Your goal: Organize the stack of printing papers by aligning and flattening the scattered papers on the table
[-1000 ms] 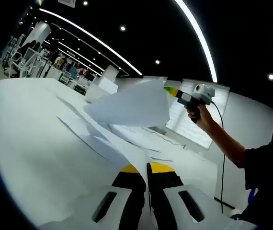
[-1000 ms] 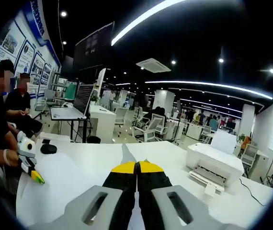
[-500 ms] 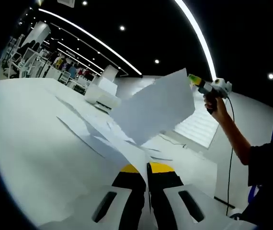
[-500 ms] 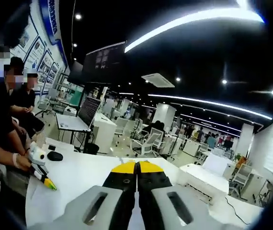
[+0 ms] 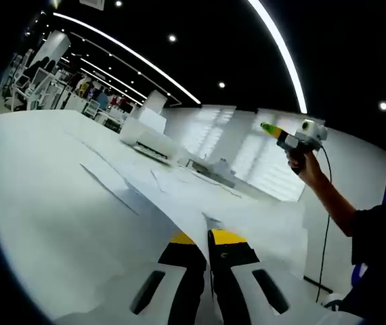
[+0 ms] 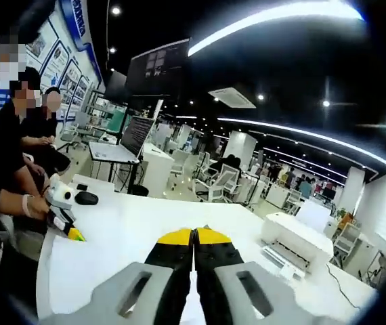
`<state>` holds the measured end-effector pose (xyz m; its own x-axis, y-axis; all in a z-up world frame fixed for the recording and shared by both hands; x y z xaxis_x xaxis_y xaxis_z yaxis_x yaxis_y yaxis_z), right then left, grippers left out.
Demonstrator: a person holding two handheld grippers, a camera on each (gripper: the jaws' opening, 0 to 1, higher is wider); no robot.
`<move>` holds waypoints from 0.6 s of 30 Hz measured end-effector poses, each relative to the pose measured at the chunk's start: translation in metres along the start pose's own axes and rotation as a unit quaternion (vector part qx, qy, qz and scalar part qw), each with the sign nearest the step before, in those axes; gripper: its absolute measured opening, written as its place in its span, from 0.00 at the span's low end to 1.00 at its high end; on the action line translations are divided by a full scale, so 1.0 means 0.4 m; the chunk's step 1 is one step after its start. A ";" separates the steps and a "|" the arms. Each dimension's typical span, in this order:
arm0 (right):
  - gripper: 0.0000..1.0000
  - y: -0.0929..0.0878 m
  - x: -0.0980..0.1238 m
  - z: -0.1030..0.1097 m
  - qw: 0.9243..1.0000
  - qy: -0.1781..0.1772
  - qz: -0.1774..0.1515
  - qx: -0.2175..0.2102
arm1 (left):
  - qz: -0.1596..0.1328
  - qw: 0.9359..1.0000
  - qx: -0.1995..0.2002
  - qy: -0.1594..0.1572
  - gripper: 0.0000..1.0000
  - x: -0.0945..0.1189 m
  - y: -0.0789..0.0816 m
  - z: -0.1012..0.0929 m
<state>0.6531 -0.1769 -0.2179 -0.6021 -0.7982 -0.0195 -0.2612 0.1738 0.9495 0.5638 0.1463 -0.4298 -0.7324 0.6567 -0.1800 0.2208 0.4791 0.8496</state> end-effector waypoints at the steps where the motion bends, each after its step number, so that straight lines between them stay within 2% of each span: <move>1: 0.00 -0.005 0.003 -0.002 1.000 -0.001 0.001 -0.006 | 0.000 1.000 0.000 0.000 0.06 0.000 0.000 0.000; 7: 0.00 -0.085 0.024 0.033 0.999 0.017 0.030 -0.024 | -0.001 1.000 -0.002 0.001 0.06 -0.001 0.003 0.005; 13: 0.00 -0.153 0.066 0.082 0.997 0.029 0.029 -0.061 | 0.001 1.000 -0.001 0.001 0.06 0.000 0.002 0.004; 15: 0.09 -0.166 0.081 0.113 0.997 0.026 0.027 -0.063 | 0.001 1.000 -0.001 0.002 0.06 0.000 0.002 0.003; 18: 0.29 -0.183 0.095 0.179 0.997 0.016 0.037 -0.064 | 0.001 1.000 -0.003 0.002 0.06 0.000 0.002 0.002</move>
<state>0.5952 -0.1786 -0.3108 -0.5905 -0.8048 0.0601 -0.1180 0.1598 0.9801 0.5647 0.1472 -0.4297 -0.7346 0.6551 -0.1766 0.2180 0.4744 0.8529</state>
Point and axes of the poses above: the point that each gripper's makers call its tool centre point, and the gripper's own axes: x roughly backward along the fingers, z roughly to its left, y roughly out of its top, the point moved 10 cm from there along x, roughly backward along the fingers, and after that the axes turned 10 degrees about -z, right-handed, at the moved point
